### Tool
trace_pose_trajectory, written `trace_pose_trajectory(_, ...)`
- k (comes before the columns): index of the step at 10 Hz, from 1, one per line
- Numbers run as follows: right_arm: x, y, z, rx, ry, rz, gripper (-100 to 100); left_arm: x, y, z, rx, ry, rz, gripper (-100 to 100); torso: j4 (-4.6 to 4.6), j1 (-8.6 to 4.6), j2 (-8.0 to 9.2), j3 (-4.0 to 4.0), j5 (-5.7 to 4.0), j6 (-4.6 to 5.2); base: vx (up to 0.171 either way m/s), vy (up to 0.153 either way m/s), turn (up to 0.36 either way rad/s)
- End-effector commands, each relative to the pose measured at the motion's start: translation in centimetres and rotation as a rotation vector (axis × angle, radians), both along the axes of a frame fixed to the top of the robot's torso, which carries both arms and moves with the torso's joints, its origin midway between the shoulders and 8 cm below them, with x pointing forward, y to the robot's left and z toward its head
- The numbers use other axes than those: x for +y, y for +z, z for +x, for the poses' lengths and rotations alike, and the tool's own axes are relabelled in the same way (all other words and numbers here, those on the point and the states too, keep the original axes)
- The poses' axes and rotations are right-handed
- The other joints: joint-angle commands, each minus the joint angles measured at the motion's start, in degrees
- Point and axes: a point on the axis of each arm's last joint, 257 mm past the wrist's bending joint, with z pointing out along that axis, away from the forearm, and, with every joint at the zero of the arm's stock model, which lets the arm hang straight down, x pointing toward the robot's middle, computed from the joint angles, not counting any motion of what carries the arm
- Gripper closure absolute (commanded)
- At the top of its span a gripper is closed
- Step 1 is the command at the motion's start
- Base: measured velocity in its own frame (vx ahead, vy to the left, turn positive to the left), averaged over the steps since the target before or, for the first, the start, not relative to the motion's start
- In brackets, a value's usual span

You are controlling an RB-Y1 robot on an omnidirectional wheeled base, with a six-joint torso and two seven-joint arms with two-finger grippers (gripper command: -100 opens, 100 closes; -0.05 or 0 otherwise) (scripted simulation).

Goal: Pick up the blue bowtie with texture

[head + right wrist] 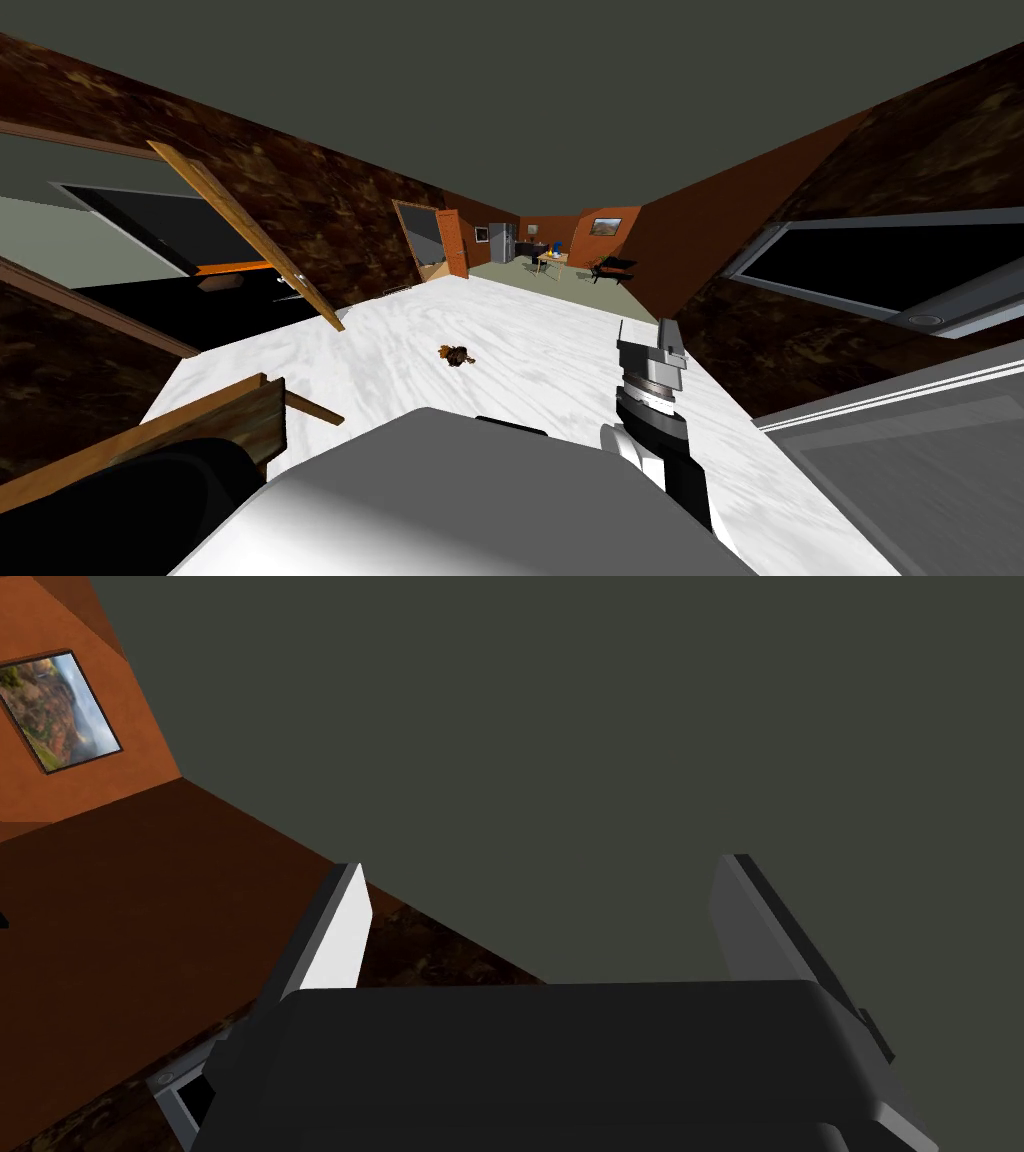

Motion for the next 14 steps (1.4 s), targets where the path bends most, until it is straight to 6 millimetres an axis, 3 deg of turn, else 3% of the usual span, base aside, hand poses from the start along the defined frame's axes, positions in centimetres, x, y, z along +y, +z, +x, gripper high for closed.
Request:
trace_pose_trajectory(1, 0.0, 0.0, 0.0, 0.0, 0.0, 0.0, 0, -0.3, -0.1, -0.6, 0.015, 0.007, -0.016, -100, 0.0, 0.0, 0.0, 0.0, 0.0, 0.0, 0.009, -0.01, -0.1)
trace_pose_trajectory(2, 0.0, 0.0, 0.0, 0.0, 0.0, 0.0, 0, 0.0, -0.1, -0.4, 0.009, 0.006, -0.009, -100, 0.0, 0.01, 0.02, 0.01, 0.0, 0.0, 0.003, -0.002, -0.019)
trace_pose_trajectory(3, 0.0, 0.0, 0.0, 0.0, 0.0, 0.0, 0, -0.1, -0.1, -0.4, 0.01, 0.006, -0.011, 0, 0.01, 0.02, 0.04, 0.02, 0.01, -0.03, 0.0, 0.0, 0.0)
trace_pose_trajectory(4, 0.0, 0.0, 0.0, 0.0, 0.0, 0.0, 0, -1.2, -1.4, -0.1, 0.009, 0.011, -0.012, -100, 0.01, 0.03, 0.06, 0.03, 0.01, -0.02, -0.014, 0.044, -0.029)
trace_pose_trajectory(7, 0.0, 0.0, 0.0, 0.0, 0.0, 0.0, 0, -2.3, -2.7, 0.3, 0.01, 0.015, -0.015, -100, 0.03, 0.25, 0.11, 0.06, 0.06, -0.01, -0.014, 0.056, -0.023)
trace_pose_trajectory(8, 0.0, 0.0, 0.0, 0.0, 0.0, 0.0, 0, -1.8, -2.4, 0.3, 0.008, 0.016, -0.015, -100, 0.03, 0.27, 0.12, 0.07, 0.07, -0.01, -0.007, 0.027, -0.011)
trace_pose_trajectory(9, 0.0, 0.0, 0.0, 0.0, 0.0, 0.0, 0, -1.9, -2.4, 0.3, 0.009, 0.014, -0.014, 100, 0.02, 0.16, 0.1, 0.06, 0.04, -0.02, -0.001, 0.005, 0.0)
trace_pose_trajectory(13, 0.0, 0.0, 0.0, 0.0, 0.0, 0.0, 0, -1.8, -2.4, 0.3, 0.009, 0.014, -0.014, 100, 0.02, 0.04, 0.07, 0.04, 0.02, -0.03, 0.0, 0.0, 0.0)
trace_pose_trajectory(14, 0.0, 0.0, 0.0, 0.0, 0.0, 0.0, 0, -1.8, -2.4, 0.3, 0.009, 0.014, -0.014, 0, 0.02, 0.04, 0.07, 0.04, 0.02, -0.02, 0.0, 0.0, 0.0)
